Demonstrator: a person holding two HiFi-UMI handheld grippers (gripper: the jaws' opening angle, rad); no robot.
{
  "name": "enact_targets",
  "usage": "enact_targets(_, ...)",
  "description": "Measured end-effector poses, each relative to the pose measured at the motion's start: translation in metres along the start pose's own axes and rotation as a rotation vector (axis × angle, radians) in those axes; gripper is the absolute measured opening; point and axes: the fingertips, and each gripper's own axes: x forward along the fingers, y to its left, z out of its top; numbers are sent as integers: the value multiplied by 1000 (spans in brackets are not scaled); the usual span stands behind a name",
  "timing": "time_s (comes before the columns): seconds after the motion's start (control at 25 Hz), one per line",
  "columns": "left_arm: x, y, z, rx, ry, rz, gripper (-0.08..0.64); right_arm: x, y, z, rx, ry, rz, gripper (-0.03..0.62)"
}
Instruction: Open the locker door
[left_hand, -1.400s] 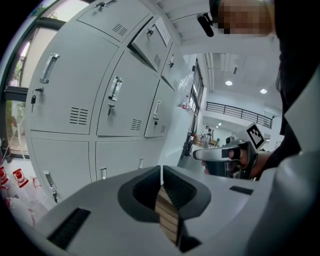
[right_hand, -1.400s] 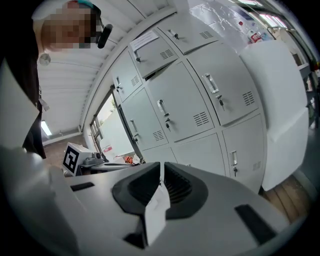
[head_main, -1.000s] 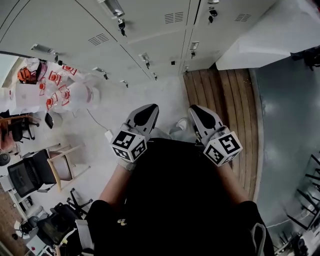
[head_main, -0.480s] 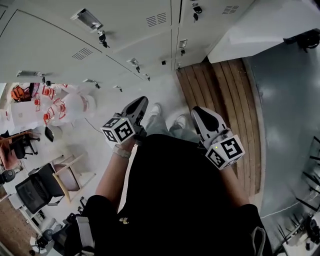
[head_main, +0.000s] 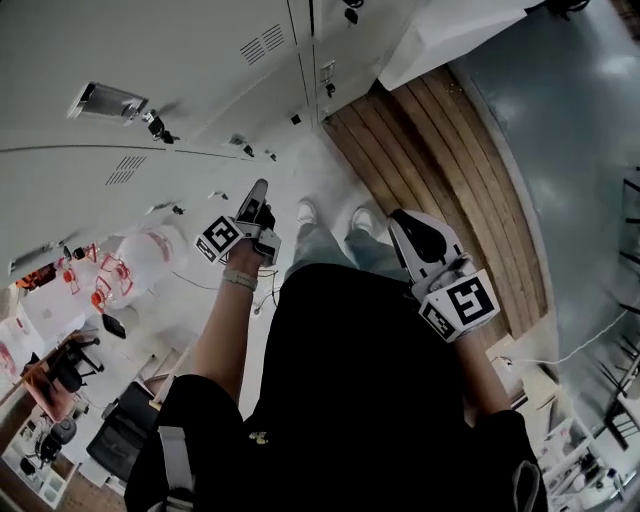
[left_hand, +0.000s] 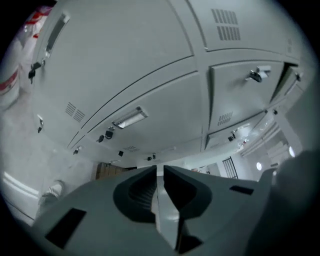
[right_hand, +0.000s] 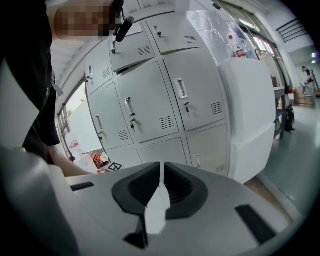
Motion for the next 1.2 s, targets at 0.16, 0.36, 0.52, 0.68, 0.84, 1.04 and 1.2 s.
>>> enact_targets(0.16,18,43,19,-91,1,0,83,-2,5,-7,41,25,-94,44)
enact_targets(0.36,45,86,37,-141,12,9,132,2,10,-18,79,46,-186,44)
enact_targets(0.52,61,121,46,-162,30,54,155,6,23,-23,94,33,-214,44)
enact_targets(0.68,70,149,56,-193,10,100,172,7,34,-38,153,70,-265,44)
enact_targets(0.84,80,167,60,-187,22,116,181,4,41,-47,163,89,-313,44)
enact_targets(1.04,89,181,66,-177,22,122,181,-2,43,-52,178,94,-349,44)
enact_targets(1.2,93,181,70,-184,-8,83,168,-2,46,-54,155,115,-337,44)
